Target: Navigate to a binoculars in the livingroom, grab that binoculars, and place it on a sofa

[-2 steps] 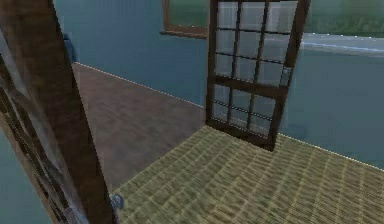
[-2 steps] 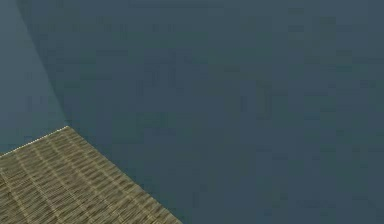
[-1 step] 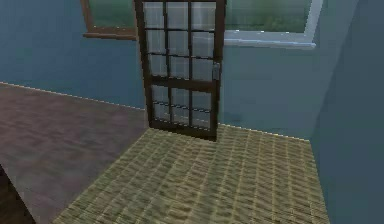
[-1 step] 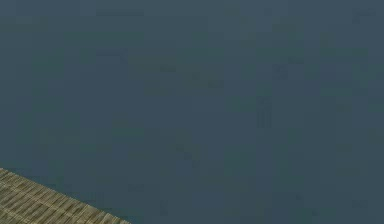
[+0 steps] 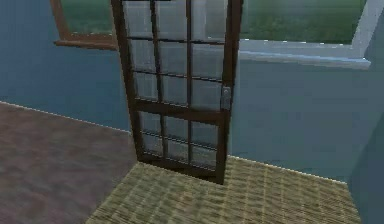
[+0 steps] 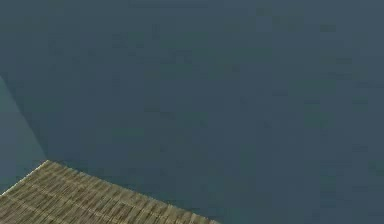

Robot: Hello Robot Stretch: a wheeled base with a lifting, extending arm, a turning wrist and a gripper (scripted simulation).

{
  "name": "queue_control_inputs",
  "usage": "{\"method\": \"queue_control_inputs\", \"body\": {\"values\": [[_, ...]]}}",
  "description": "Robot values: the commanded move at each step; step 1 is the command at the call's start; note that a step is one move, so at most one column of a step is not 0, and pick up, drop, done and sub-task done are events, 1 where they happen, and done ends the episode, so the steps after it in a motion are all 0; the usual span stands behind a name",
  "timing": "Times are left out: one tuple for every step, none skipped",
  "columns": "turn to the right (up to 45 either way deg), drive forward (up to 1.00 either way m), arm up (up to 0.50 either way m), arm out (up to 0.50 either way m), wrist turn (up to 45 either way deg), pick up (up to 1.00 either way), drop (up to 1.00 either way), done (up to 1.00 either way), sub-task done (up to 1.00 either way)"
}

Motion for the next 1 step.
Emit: {"method": "queue_control_inputs", "body": {"values": [[-45.0, 0.00, 0.00, 0.00, 0.0, 0.00, 0.00, 0.00, 0.00]]}}
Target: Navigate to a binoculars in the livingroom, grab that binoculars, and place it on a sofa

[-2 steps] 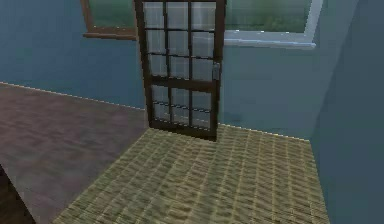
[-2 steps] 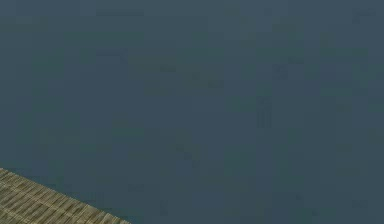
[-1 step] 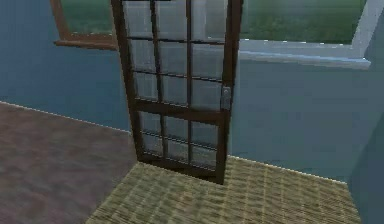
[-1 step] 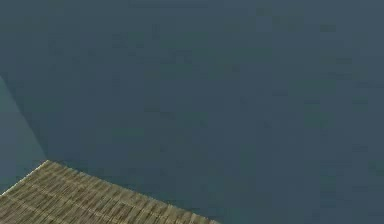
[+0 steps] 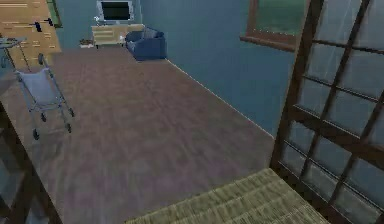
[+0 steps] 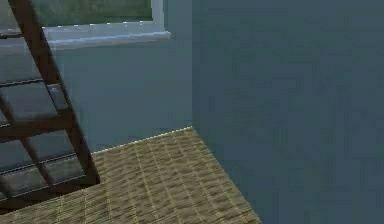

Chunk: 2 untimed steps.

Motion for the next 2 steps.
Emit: {"method": "queue_control_inputs", "body": {"values": [[-21.0, 0.00, 0.00, 0.00, 0.0, 0.00, 0.00, 0.00, 0.00], [0.0, 1.00, 0.00, 0.00, 0.0, 0.00, 0.00, 0.00, 0.00]]}}
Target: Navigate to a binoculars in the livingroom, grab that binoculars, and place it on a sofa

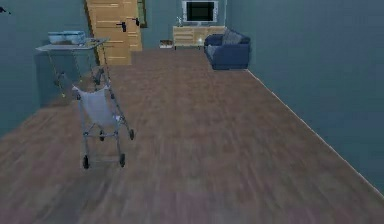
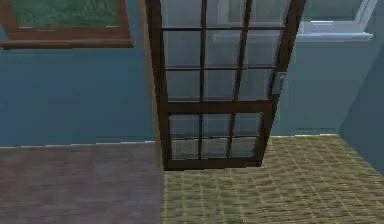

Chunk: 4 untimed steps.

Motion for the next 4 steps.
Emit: {"method": "queue_control_inputs", "body": {"values": [[-3.0, 0.00, 0.00, 0.00, 0.0, 0.00, 0.00, 0.00, 0.00], [45.0, 0.00, 0.00, 0.00, 0.0, 0.00, 0.00, 0.00, 0.00], [30.0, 0.00, 0.00, 0.00, 0.0, 0.00, 0.00, 0.00, 0.00], [0.0, 0.10, 0.00, 0.00, 0.0, 0.00, 0.00, 0.00, 0.00]]}}
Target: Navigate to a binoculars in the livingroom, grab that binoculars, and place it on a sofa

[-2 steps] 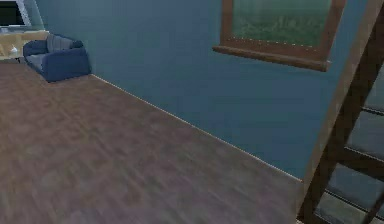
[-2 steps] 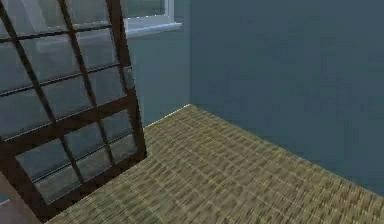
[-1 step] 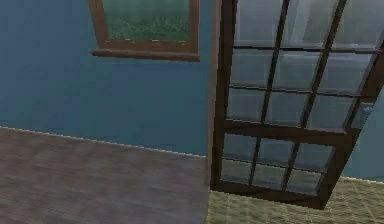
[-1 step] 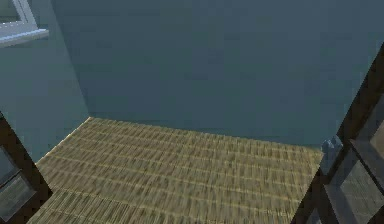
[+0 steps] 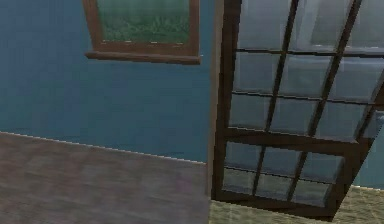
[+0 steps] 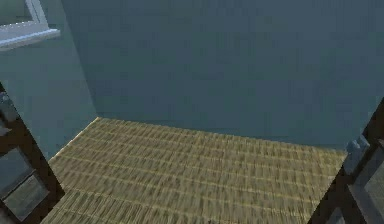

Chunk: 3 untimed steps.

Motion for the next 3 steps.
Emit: {"method": "queue_control_inputs", "body": {"values": [[-45.0, 0.00, 0.00, 0.00, 0.0, 0.00, 0.00, 0.00, 0.00], [-39.0, 0.00, 0.00, 0.00, 0.0, 0.00, 0.00, 0.00, 0.00], [0.0, 0.30, 0.00, 0.00, 0.0, 0.00, 0.00, 0.00, 0.00]]}}
